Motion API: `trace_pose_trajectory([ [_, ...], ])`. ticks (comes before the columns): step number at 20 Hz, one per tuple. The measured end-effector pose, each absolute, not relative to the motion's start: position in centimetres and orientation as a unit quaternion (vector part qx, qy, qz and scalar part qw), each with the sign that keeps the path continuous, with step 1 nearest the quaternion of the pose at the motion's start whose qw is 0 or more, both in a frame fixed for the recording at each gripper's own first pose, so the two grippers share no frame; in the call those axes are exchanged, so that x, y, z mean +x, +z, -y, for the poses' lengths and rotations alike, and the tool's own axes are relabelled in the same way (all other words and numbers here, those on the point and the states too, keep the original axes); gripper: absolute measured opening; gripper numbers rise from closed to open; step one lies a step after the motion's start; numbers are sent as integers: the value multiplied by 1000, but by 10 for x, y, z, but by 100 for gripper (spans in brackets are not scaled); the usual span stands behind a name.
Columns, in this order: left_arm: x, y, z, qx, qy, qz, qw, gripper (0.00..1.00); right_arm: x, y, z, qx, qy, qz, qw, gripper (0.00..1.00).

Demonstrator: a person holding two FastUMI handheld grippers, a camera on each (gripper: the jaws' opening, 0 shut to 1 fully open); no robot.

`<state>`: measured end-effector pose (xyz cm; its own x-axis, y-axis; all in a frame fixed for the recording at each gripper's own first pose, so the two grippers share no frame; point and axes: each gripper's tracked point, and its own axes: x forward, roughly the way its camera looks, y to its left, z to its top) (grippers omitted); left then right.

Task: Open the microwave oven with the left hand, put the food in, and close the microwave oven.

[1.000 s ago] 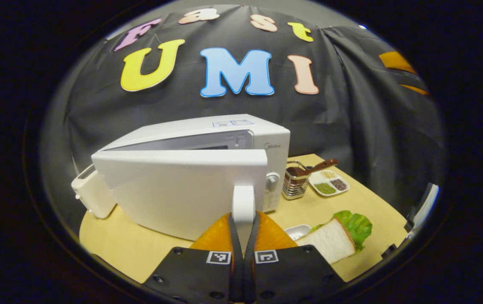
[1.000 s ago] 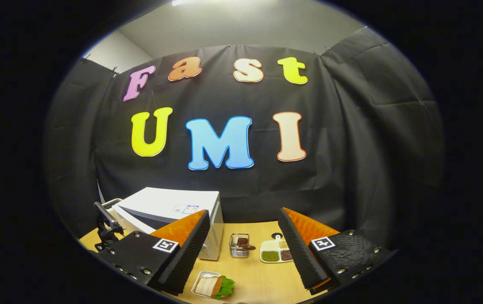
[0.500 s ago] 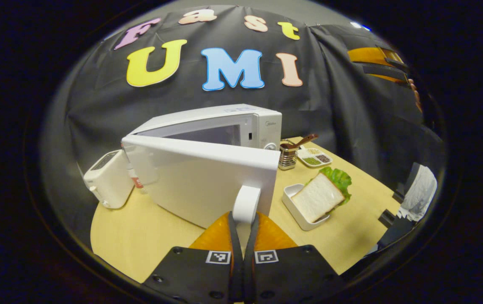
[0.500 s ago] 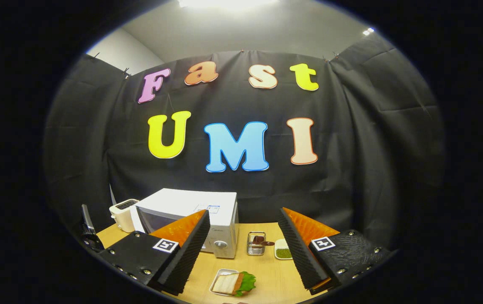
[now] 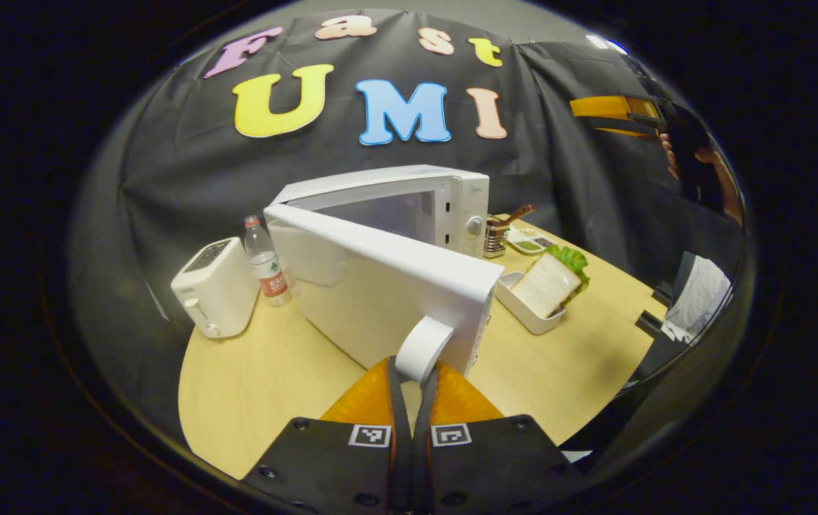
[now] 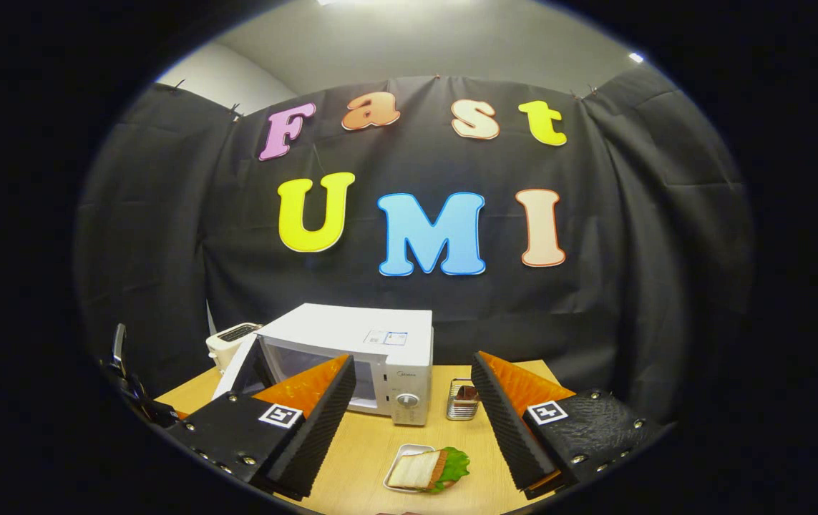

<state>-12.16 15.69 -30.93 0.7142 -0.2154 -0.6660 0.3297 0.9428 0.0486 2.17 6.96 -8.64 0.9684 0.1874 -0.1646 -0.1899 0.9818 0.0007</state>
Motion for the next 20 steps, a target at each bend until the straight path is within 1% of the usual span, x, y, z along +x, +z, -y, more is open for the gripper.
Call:
trace_pose_trajectory([
  [3,-135,-302,-191,76,-157,-361,916,6,19,-95,-79,-15,108,-94,990,98],
  [6,-145,-301,-231,83,-150,-370,913,8,17,-98,-86,-17,113,-103,988,99],
  [7,-147,-299,-244,83,-143,-370,914,7,17,-98,-88,-16,115,-104,988,98],
  [13,-155,-293,-318,65,-72,-372,923,7,22,-104,-107,-25,134,-112,984,98],
  [15,-155,-291,-327,58,-61,-371,925,7,24,-108,-110,-24,138,-117,983,99],
  [20,-157,-294,-328,59,-65,-368,926,7,31,-117,-102,-20,135,-132,982,98],
])
